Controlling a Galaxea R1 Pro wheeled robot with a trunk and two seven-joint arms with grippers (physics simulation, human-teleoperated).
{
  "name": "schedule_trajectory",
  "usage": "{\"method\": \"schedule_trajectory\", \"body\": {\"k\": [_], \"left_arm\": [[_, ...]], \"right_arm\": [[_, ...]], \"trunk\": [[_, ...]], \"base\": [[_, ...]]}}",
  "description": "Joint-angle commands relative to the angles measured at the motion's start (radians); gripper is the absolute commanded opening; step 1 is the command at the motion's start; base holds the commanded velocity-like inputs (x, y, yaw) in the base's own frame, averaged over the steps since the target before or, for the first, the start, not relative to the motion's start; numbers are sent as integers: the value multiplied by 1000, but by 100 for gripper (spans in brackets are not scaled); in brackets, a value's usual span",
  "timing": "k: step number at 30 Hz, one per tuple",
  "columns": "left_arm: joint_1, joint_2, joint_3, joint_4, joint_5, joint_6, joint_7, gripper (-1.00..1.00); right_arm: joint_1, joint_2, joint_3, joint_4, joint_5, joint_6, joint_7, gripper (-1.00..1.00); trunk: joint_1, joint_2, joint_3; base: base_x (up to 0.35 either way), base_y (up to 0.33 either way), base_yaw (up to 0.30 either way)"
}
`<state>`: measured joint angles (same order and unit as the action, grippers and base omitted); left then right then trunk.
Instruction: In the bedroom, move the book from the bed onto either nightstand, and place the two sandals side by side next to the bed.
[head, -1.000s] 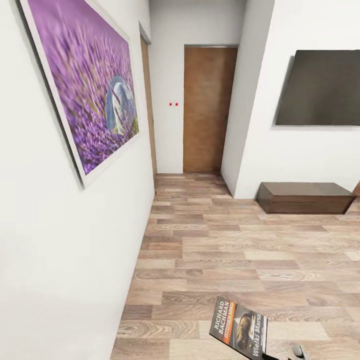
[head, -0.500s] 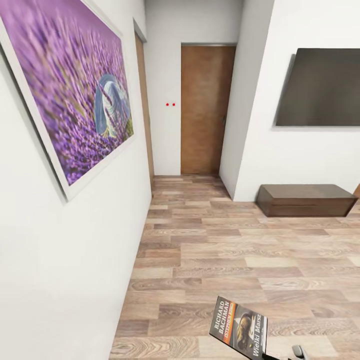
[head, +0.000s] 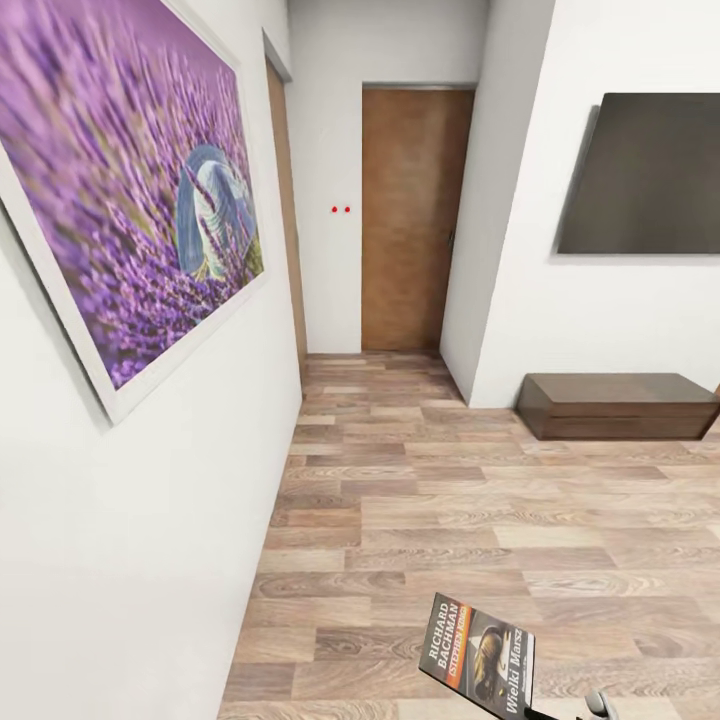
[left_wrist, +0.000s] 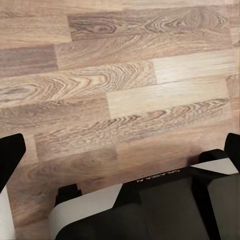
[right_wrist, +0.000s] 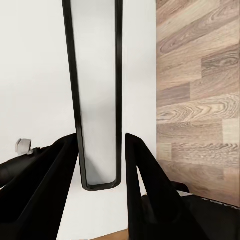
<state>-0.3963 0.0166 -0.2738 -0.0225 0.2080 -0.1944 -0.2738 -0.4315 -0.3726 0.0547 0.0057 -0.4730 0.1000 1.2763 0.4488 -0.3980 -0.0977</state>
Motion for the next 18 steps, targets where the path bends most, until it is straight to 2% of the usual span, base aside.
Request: {"method": "schedule_trajectory", "body": {"k": [1,18], "left_arm": [[-1,0,-8,1,10,-3,-4,100],[-1,0,-8,1,10,-2,-4,100]], "right_arm": [[-1,0,4,0,-9,10,3,-100],[-1,0,4,0,-9,10,3,-100]], "trunk": [[1,-2,-2],[1,-2,-2]], "base": [[330,0,0],[333,0,0]]}}
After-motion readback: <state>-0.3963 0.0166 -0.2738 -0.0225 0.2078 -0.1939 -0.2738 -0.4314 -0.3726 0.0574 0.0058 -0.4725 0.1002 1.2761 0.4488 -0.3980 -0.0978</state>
